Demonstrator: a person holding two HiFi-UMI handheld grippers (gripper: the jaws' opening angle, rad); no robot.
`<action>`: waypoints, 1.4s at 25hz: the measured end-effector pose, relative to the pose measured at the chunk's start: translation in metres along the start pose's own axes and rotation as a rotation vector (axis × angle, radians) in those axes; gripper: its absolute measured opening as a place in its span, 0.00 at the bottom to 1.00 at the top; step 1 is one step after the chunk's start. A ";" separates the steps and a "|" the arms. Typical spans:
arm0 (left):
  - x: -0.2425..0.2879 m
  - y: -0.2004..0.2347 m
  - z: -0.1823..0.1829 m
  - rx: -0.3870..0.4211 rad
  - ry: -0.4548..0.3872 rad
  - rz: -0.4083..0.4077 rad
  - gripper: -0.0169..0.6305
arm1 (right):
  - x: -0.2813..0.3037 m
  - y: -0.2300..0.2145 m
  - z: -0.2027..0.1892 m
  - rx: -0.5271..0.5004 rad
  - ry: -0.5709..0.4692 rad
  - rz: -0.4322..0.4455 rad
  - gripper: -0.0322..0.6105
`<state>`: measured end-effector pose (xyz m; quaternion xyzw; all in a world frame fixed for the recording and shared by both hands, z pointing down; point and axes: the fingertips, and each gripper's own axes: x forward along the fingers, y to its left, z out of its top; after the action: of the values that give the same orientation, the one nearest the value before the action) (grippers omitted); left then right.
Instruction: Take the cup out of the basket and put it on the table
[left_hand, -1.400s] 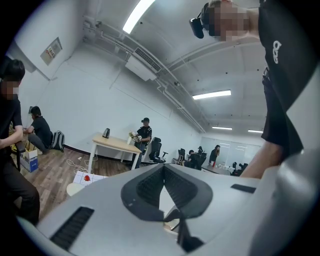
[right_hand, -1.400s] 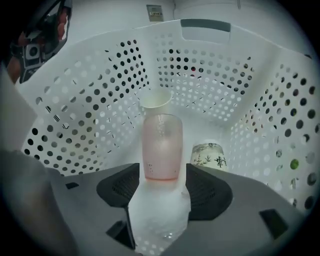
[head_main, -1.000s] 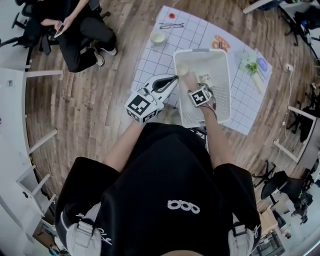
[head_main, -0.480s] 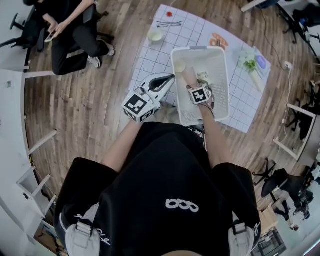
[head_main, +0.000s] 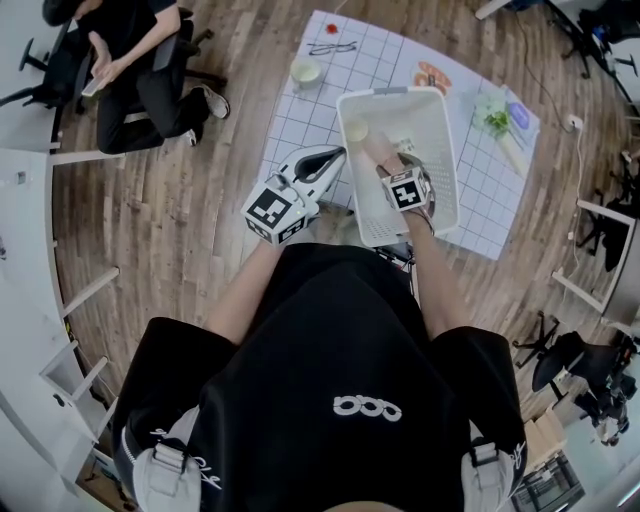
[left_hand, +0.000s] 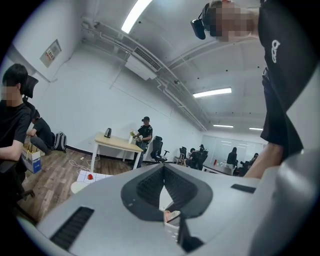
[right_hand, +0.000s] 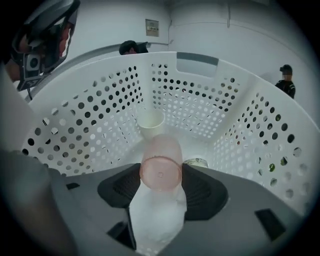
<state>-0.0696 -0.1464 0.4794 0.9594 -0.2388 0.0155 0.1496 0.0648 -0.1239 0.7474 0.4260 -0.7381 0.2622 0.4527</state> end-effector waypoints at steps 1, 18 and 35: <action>-0.001 -0.001 0.000 0.001 -0.001 0.001 0.04 | -0.004 0.000 0.002 0.000 -0.010 -0.003 0.46; 0.015 -0.021 0.014 0.052 -0.005 -0.043 0.04 | -0.153 -0.011 0.082 0.014 -0.361 -0.066 0.46; 0.057 -0.070 0.037 0.139 0.003 -0.142 0.04 | -0.320 -0.053 0.072 0.063 -0.656 -0.297 0.46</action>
<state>0.0114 -0.1237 0.4306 0.9819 -0.1682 0.0229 0.0835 0.1512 -0.0808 0.4300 0.6039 -0.7657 0.0654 0.2116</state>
